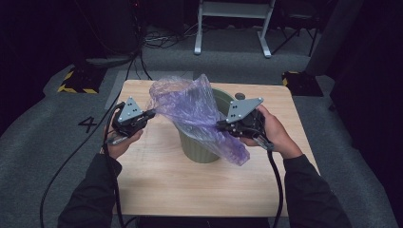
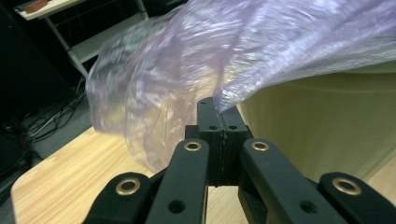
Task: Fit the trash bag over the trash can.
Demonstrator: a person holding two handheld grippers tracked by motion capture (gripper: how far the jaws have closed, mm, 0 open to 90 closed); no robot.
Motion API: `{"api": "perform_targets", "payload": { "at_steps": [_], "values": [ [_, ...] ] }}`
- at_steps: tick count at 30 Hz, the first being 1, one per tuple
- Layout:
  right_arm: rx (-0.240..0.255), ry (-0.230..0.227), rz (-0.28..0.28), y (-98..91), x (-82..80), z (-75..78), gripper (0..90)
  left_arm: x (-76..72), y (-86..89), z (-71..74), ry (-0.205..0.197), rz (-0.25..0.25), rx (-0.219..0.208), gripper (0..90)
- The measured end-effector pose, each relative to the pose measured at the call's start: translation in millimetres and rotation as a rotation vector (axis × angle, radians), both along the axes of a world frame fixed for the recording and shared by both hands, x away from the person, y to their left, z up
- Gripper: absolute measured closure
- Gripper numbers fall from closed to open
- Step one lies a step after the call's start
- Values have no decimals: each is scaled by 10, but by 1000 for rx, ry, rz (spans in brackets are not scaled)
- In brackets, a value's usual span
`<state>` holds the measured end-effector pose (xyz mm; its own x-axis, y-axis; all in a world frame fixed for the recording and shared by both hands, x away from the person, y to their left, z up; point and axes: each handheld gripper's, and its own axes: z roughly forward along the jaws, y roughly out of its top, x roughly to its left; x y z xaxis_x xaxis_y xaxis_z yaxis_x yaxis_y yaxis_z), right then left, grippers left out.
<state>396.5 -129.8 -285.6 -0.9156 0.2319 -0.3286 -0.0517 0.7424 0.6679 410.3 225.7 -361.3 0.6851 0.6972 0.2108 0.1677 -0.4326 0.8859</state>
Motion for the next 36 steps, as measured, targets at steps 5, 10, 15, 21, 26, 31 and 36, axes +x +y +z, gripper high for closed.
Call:
{"api": "perform_targets", "payload": {
  "at_steps": [5,10,15,21,26,31,36],
  "values": [
    [21,-90,-55,39,169,-3,900,-48,-11,36,-20,-42,-56,833],
    [21,-157,-69,101,297,14,900,-103,-150,122,13,-107,-85,324],
    [-1,-169,-7,118,345,22,900,-136,-283,219,-31,-71,-23,224],
    [-8,-135,55,117,341,-3,900,-1,-216,250,-31,11,-65,205],
    [-16,-137,74,144,331,11,886,124,-279,245,-5,-23,-43,192],
    [10,-138,85,167,320,54,871,168,-377,256,-6,-43,0,463],
    [35,-138,72,184,329,48,866,190,-387,242,-18,0,15,829]
  ]
}}
